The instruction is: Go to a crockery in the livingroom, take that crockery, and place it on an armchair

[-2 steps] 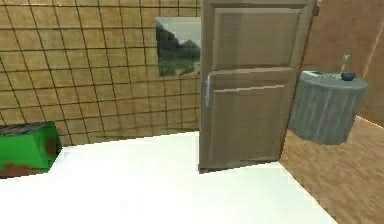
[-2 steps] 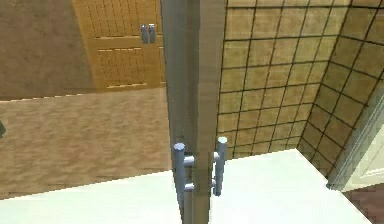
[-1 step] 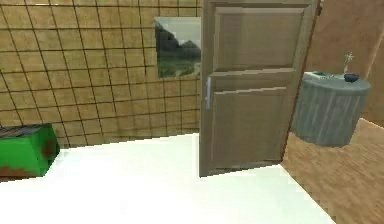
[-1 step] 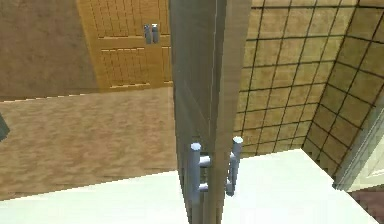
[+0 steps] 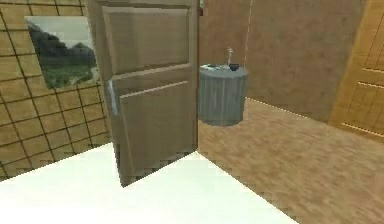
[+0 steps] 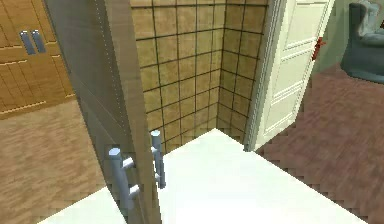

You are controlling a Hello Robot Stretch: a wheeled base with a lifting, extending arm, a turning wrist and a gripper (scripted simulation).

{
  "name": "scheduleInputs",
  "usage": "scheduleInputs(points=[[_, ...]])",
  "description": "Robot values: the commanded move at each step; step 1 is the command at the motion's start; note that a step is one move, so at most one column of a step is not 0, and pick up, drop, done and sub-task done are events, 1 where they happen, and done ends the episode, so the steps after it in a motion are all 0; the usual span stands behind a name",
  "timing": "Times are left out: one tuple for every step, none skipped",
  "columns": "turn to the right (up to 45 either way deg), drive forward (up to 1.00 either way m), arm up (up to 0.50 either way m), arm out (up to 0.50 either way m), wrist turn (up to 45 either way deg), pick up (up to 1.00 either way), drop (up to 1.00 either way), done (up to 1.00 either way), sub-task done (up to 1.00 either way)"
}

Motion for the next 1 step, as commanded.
scheduleInputs(points=[[3.0, 0.0, 0.0, 0.0, 0.0, 0.0, 0.0, 0.0, 0.0]])
